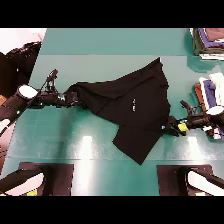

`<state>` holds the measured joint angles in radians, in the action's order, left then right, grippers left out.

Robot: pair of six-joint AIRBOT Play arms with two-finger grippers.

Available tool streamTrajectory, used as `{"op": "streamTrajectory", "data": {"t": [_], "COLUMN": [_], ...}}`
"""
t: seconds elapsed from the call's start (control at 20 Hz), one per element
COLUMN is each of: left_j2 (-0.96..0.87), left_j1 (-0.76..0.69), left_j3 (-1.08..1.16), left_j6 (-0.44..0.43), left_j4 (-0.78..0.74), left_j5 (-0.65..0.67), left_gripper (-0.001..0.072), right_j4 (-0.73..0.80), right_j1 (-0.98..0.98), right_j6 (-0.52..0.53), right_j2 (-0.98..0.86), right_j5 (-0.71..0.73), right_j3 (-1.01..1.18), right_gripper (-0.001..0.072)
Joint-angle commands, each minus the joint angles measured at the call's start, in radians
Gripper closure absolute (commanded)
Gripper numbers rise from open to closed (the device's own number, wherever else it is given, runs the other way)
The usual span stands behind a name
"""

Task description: Fold the shirts.

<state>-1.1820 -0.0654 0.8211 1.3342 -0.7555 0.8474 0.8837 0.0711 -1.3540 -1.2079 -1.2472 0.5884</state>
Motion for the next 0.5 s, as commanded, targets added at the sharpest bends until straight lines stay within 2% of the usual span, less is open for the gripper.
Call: {"op": "streamTrajectory", "data": {"t": [0.0, 0.1, 0.25, 0.45], "left_j2": [0.001, 0.001, 0.002, 0.097], "left_j1": [0.0, 0.0, 0.0, 0.011], "left_j3": [0.001, 0.002, 0.029, 0.219], "left_j6": [0.0, 0.0, -0.007, -0.006], "left_j4": [-0.003, -0.003, -0.004, -0.003], "left_j5": [0.01, 0.04, 0.15, 0.221], "left_gripper": [0.068, 0.0681, 0.0681, 0.0681], "right_j4": [0.005, 0.006, 0.006, 0.0], "right_j1": [-0.058, -0.065, -0.045, 0.05], "right_j6": [0.002, 0.026, 0.039, 0.035], "right_j2": [-0.03, 0.006, 0.123, 0.293], "right_j5": [0.045, 0.07, 0.086, 0.092], "right_j3": [0.008, 0.008, 0.063, 0.356], "right_gripper": [0.0496, 0.0695, 0.0695, 0.0696]}}
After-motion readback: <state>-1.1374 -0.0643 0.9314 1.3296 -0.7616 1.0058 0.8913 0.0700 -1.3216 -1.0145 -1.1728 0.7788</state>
